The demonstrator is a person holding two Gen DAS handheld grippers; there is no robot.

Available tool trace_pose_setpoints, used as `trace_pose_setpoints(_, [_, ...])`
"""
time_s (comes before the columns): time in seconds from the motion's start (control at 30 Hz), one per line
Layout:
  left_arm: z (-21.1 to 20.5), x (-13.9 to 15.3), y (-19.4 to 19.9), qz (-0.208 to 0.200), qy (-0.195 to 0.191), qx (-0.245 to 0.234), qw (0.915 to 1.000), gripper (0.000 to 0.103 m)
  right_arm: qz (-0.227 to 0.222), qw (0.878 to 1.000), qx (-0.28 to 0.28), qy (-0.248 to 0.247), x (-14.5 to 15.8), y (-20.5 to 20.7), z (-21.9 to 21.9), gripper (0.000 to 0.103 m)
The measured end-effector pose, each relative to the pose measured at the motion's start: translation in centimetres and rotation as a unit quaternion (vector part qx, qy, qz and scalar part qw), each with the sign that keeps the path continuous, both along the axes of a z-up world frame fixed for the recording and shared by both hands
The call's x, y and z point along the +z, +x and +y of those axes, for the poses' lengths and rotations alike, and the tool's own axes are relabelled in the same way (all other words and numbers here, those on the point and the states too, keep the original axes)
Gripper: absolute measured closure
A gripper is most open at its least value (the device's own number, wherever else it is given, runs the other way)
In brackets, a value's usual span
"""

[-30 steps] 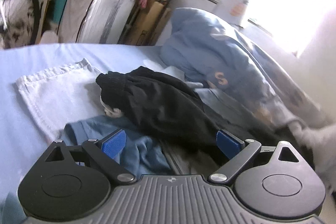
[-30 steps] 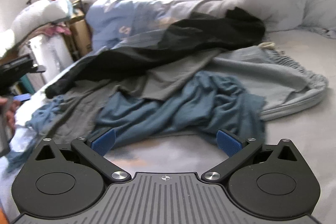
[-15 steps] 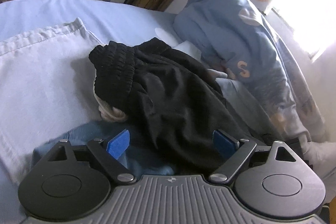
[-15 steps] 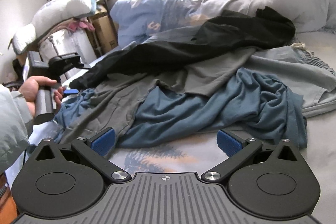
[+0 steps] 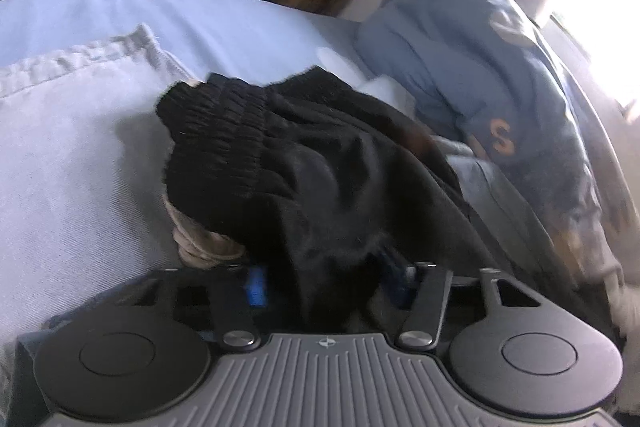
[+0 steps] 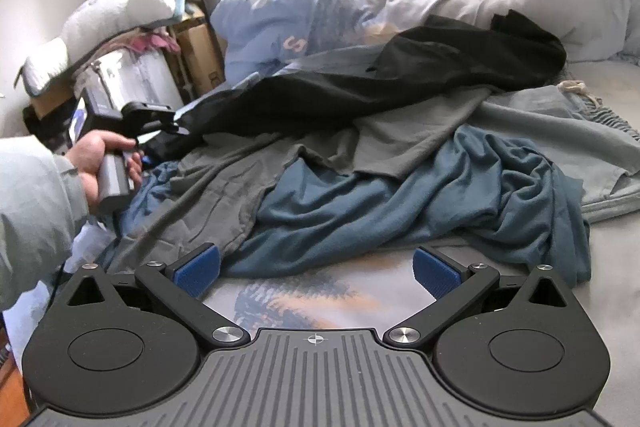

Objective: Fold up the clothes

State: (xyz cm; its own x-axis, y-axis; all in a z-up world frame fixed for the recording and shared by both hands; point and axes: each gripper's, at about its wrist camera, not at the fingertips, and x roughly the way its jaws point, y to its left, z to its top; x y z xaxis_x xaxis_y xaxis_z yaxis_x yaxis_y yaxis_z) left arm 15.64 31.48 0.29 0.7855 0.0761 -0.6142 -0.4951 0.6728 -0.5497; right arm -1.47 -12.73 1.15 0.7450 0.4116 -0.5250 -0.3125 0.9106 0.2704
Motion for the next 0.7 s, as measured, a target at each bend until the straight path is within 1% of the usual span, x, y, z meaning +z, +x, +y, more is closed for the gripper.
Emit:
trace_pose_setpoints(0.03, [0.1, 0.2, 0.0, 0.0, -0.003, 0.007, 1.0, 0.069, 0.001, 1.0, 0.0, -0.001, -0.1, 0.0, 0.0, 0.0])
trace_pose_setpoints(0.07, [0.2, 0.3, -0.1, -0.001, -0.006, 0.012, 0.9999, 0.073, 0.001, 1.0, 0.0, -0.002, -0.1, 0.0, 0.0, 0.0])
trace_pose_setpoints(0.1, [0.3, 0.5, -0.2, -0.003, -0.008, 0.015, 0.9998, 0.08, 0.002, 1.0, -0.001, -0.003, -0.2, 0.1, 0.0, 0.0])
trace_pose_setpoints(0.13, [0.5, 0.7, -0.4, -0.011, -0.012, 0.018, 0.9997, 0.085, 0.004, 1.0, -0.002, -0.004, -0.3, 0.1, -0.1, 0.0])
trace_pose_setpoints(0.23, [0.9, 1.4, -1.4, -0.041, -0.019, 0.024, 0.9987, 0.091, 0.008, 1.0, -0.008, -0.007, -0.4, 0.2, -0.2, 0.0])
trace_pose_setpoints(0.4, [1.2, 2.9, -3.0, -0.093, -0.025, 0.017, 0.9952, 0.093, 0.006, 1.0, -0.011, -0.012, -0.4, 0.2, -0.3, 0.0])
trace_pose_setpoints(0.5, [1.3, 3.7, -4.3, -0.138, -0.044, 0.02, 0.9893, 0.094, 0.006, 1.0, -0.012, -0.01, -0.4, 0.3, -0.5, 0.0])
trace_pose_setpoints(0.63, [1.4, 4.7, -6.3, -0.196, -0.06, 0.019, 0.9785, 0.095, 0.007, 1.0, -0.017, -0.006, -0.5, 0.3, -0.8, 0.0])
trace_pose_setpoints(0.7, [1.6, 4.9, -7.2, -0.207, -0.069, 0.02, 0.9758, 0.095, 0.005, 1.0, -0.018, -0.006, -0.3, 0.2, -1.0, 0.0])
